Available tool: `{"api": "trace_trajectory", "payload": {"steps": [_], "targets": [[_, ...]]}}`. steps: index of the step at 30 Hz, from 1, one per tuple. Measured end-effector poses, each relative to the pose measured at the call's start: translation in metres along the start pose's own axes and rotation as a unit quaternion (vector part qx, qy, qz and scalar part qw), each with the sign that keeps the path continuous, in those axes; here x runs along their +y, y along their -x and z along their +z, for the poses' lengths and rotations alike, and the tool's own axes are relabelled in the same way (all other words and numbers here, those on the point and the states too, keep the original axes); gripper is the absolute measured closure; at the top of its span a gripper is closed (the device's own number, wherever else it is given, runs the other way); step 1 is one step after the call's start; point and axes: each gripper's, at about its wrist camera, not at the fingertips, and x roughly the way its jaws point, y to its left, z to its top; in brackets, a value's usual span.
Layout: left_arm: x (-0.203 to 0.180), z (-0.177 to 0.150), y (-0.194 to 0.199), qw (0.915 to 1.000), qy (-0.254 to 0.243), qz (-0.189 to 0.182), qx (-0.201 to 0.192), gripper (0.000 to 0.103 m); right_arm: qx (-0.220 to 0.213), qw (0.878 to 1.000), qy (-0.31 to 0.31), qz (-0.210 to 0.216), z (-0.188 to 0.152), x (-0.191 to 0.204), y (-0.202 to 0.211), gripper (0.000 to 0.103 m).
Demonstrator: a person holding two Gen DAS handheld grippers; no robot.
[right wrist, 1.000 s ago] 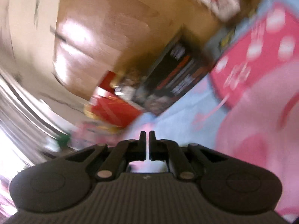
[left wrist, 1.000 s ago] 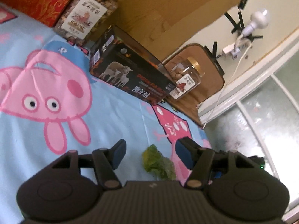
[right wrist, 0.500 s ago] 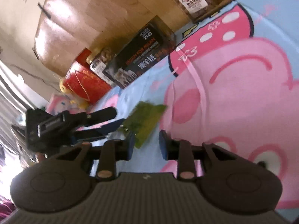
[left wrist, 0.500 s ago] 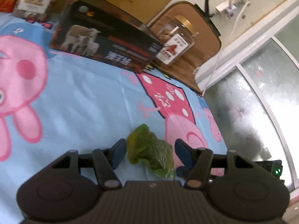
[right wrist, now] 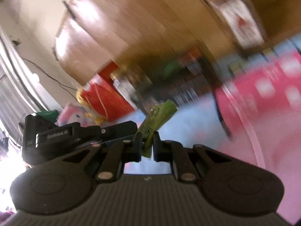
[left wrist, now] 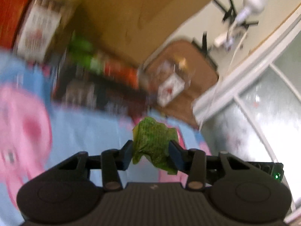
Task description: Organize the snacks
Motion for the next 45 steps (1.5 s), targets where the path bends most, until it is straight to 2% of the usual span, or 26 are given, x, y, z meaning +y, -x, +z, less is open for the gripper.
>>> {"api": "trace_trajectory", "payload": {"steps": [4, 6, 8, 10, 11, 12, 14, 16, 19, 21, 24, 27, 28, 30, 32, 33, 34, 35, 37, 39, 41, 45], "targets": [[-0.003, 0.055, 0.000, 0.9968, -0.035, 0.033, -0.064, 0.062, -0.028, 0.999, 0.030, 0.031, 0.051, 0.008, -0.039, 0.089], [0.006, 0.076, -0.010, 0.9951, -0.030, 0.058, -0.074, 0.062, -0.031, 0.998, 0.053, 0.026, 0.069, 0.009, -0.066, 0.088], [0.017, 0.092, -0.026, 0.9934, -0.023, 0.086, -0.072, 0.062, -0.024, 0.997, 0.069, 0.004, 0.080, 0.006, -0.094, 0.083], [0.023, 0.099, -0.041, 0.9905, -0.035, 0.113, -0.069, 0.061, -0.021, 0.996, 0.081, -0.022, 0.082, 0.001, -0.114, 0.076], [0.025, 0.100, -0.046, 0.9888, -0.041, 0.126, -0.069, 0.061, -0.024, 0.995, 0.089, -0.038, 0.082, 0.000, -0.120, 0.066], [0.026, 0.101, -0.049, 0.9867, -0.045, 0.140, -0.068, 0.061, -0.030, 0.993, 0.101, -0.059, 0.082, -0.001, -0.124, 0.060], [0.023, 0.096, -0.049, 0.9850, -0.054, 0.149, -0.068, 0.061, -0.047, 0.989, 0.111, -0.083, 0.079, -0.003, -0.119, 0.058], [0.019, 0.091, -0.043, 0.9846, -0.062, 0.146, -0.074, 0.061, -0.059, 0.990, 0.103, -0.078, 0.076, -0.004, -0.102, 0.058], [0.008, 0.075, -0.018, 0.9823, -0.077, 0.148, -0.086, 0.061, -0.084, 0.989, 0.092, -0.077, 0.068, 0.003, -0.071, 0.058], [-0.007, 0.061, -0.002, 0.9790, -0.093, 0.155, -0.093, 0.058, -0.095, 0.990, 0.076, -0.066, 0.057, 0.010, -0.048, 0.058], [-0.033, 0.030, 0.021, 0.9677, -0.133, 0.188, -0.102, 0.047, -0.109, 0.991, 0.054, -0.052, 0.027, 0.024, -0.010, 0.058], [-0.056, -0.003, 0.040, 0.9546, -0.171, 0.216, -0.112, 0.038, -0.117, 0.988, 0.050, -0.082, -0.006, 0.037, 0.016, 0.056], [-0.062, -0.015, 0.046, 0.9521, -0.176, 0.223, -0.112, 0.036, -0.118, 0.988, 0.044, -0.094, -0.015, 0.039, 0.021, 0.055], [-0.070, -0.035, 0.056, 0.9481, -0.183, 0.234, -0.113, 0.026, -0.110, 0.986, 0.032, -0.118, -0.030, 0.040, 0.032, 0.055], [-0.077, -0.053, 0.064, 0.9449, -0.194, 0.241, -0.108, 0.022, -0.098, 0.986, 0.025, -0.134, -0.042, 0.043, 0.038, 0.055], [-0.079, -0.060, 0.067, 0.9426, -0.200, 0.245, -0.106, 0.016, -0.096, 0.985, 0.026, -0.140, -0.048, 0.045, 0.042, 0.054], [-0.083, -0.069, 0.070, 0.9391, -0.205, 0.254, -0.106, 0.011, -0.099, 0.984, 0.026, -0.146, -0.053, 0.048, 0.046, 0.049], [-0.086, -0.075, 0.073, 0.9366, -0.207, 0.261, -0.108, 0.001, -0.101, 0.983, 0.026, -0.149, -0.058, 0.050, 0.052, 0.041], [-0.090, -0.088, 0.079, 0.9338, -0.210, 0.268, -0.109, 0.000, -0.104, 0.983, 0.023, -0.149, -0.066, 0.054, 0.058, 0.030], [-0.094, -0.098, 0.082, 0.9297, -0.214, 0.282, -0.103, 0.000, -0.104, 0.984, 0.025, -0.144, -0.072, 0.060, 0.060, 0.024], [-0.098, -0.107, 0.083, 0.9240, -0.217, 0.299, -0.097, 0.000, -0.106, 0.983, 0.028, -0.144, -0.078, 0.066, 0.064, 0.013], [-0.103, -0.120, 0.083, 0.9159, -0.221, 0.325, -0.083, 0.000, -0.114, 0.982, 0.040, -0.143, -0.090, 0.078, 0.073, 0.009]]}}
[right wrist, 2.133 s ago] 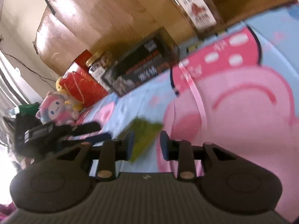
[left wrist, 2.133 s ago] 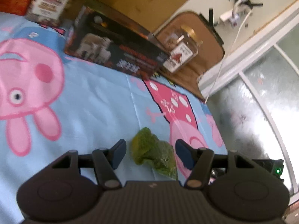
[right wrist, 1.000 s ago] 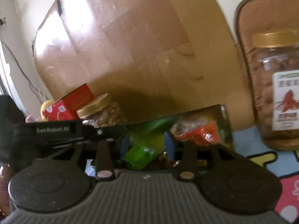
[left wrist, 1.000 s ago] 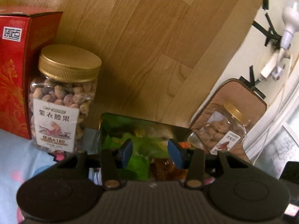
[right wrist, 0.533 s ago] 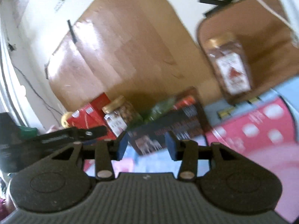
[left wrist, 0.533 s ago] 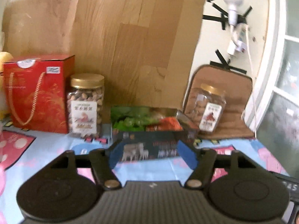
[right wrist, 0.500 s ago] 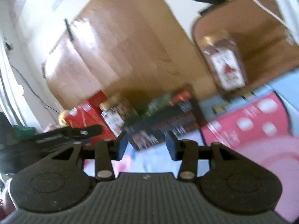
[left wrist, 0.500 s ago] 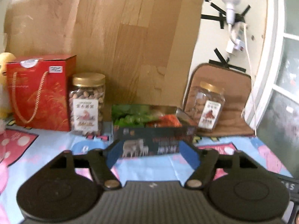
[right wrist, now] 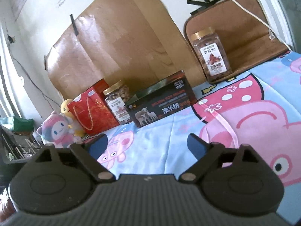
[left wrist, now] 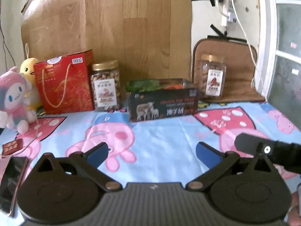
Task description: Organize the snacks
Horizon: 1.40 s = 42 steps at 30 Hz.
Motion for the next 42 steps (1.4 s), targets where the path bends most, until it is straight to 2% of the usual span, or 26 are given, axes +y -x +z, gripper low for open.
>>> {"api": "trace_trajectory", "payload": {"steps": [10, 21, 42], "targets": [[-0.006, -0.011, 0.012, 1.0000, -0.001, 0.000, 0.003, 0.000, -0.018, 1.000, 0.005, -0.010, -0.009, 0.009, 0.013, 0.006], [-0.010, -0.014, 0.007, 0.9996, -0.003, 0.005, 0.027, 0.000, -0.020, 1.000, -0.007, -0.014, -0.012, 0.005, 0.016, 0.006], [-0.010, -0.015, 0.000, 0.9997, -0.010, 0.010, 0.019, 0.000, -0.022, 0.999, -0.030, -0.026, -0.015, -0.002, 0.017, 0.006]]}}
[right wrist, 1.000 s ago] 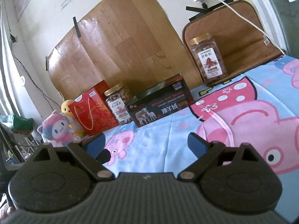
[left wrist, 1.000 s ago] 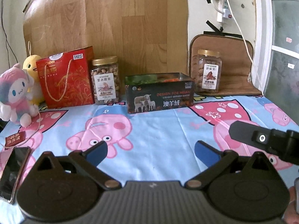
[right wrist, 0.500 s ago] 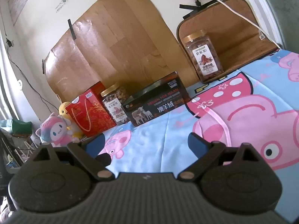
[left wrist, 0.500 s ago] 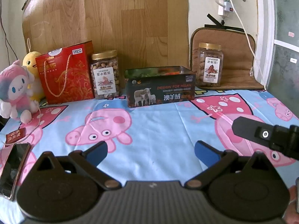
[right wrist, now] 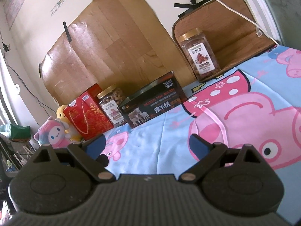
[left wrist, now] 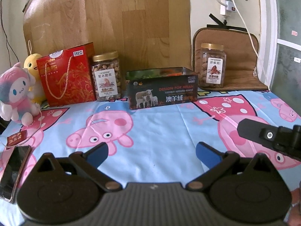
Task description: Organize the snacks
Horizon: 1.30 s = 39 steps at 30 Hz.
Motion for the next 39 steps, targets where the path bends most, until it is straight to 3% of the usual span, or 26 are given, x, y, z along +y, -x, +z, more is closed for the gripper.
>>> {"api": "trace_trajectory", "payload": {"steps": [18, 24, 39], "targets": [[-0.003, -0.004, -0.003, 0.9999, -0.002, -0.002, 0.011, 0.000, 0.005, 1.000, 0.003, -0.007, -0.003, -0.002, -0.002, 0.005], [-0.002, -0.008, -0.011, 0.9994, 0.002, -0.009, 0.034, 0.000, 0.015, 1.000, 0.006, -0.026, -0.006, -0.002, -0.007, 0.000], [0.014, -0.014, -0.027, 0.9975, 0.039, -0.028, 0.051, 0.000, 0.014, 0.997, 0.006, -0.073, -0.009, -0.005, -0.013, 0.000]]}}
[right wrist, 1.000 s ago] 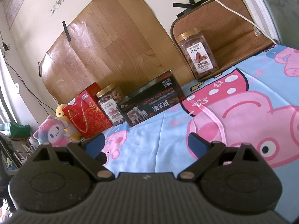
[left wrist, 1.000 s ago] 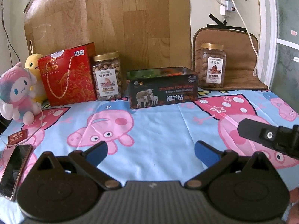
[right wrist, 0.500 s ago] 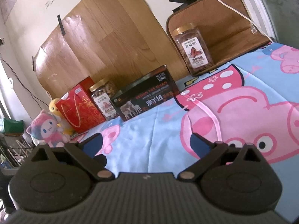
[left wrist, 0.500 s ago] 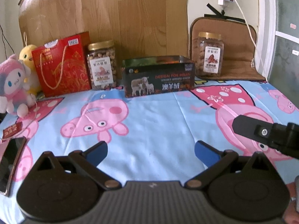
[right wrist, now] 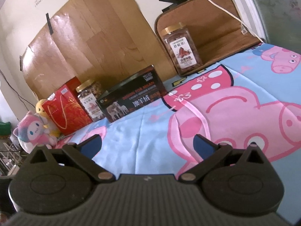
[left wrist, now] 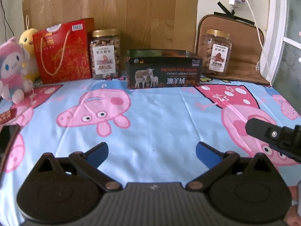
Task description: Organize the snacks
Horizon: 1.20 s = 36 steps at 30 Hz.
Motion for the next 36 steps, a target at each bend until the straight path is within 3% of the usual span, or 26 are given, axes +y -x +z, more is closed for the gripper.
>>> {"api": "trace_trajectory", "payload": {"steps": [14, 36], "targets": [[0.001, -0.015, -0.027, 0.9973, 0.025, -0.014, 0.068, 0.000, 0.049, 0.999, 0.018, -0.017, -0.012, 0.001, -0.017, 0.000], [-0.014, -0.018, -0.032, 0.9964, -0.002, 0.034, 0.078, 0.000, 0.062, 0.998, 0.010, -0.017, -0.018, -0.002, -0.018, 0.000]]}}
